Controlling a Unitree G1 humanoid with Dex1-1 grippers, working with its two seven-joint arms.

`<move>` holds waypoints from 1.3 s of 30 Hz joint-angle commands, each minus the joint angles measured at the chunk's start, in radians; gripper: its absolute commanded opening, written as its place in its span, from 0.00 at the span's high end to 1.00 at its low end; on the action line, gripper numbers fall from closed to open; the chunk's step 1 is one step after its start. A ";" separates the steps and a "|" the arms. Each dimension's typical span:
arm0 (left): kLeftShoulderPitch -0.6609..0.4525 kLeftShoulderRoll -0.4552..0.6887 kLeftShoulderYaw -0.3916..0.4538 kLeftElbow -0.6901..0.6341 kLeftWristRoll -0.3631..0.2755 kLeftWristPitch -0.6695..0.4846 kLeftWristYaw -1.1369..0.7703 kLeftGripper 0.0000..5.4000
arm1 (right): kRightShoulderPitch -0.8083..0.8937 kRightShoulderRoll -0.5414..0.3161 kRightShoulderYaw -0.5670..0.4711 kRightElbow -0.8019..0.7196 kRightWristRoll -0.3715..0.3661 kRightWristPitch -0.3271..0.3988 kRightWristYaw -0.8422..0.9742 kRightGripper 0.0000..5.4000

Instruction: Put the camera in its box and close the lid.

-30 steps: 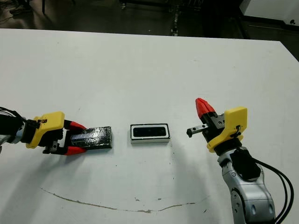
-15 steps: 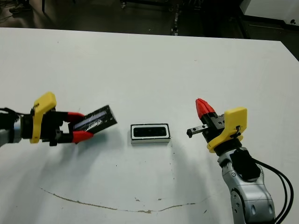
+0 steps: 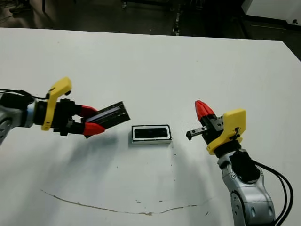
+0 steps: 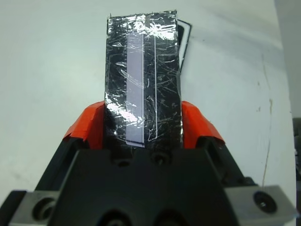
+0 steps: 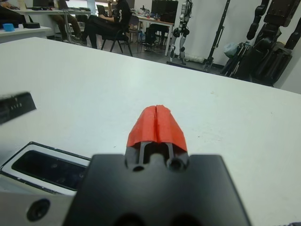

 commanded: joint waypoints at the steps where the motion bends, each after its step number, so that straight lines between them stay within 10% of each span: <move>1: -0.016 -0.033 -0.029 0.022 0.013 -0.005 -0.006 0.41 | -0.001 -0.006 -0.003 0.006 -0.005 0.000 0.001 1.00; 22: 0.121 -0.164 -0.119 0.028 0.191 -0.298 0.090 0.41 | 0.002 -0.006 -0.005 0.002 -0.007 0.003 0.001 1.00; 39: 0.104 -0.200 -0.143 0.027 0.208 -0.274 0.087 0.41 | 0.005 -0.002 -0.003 0.011 -0.009 -0.010 0.004 1.00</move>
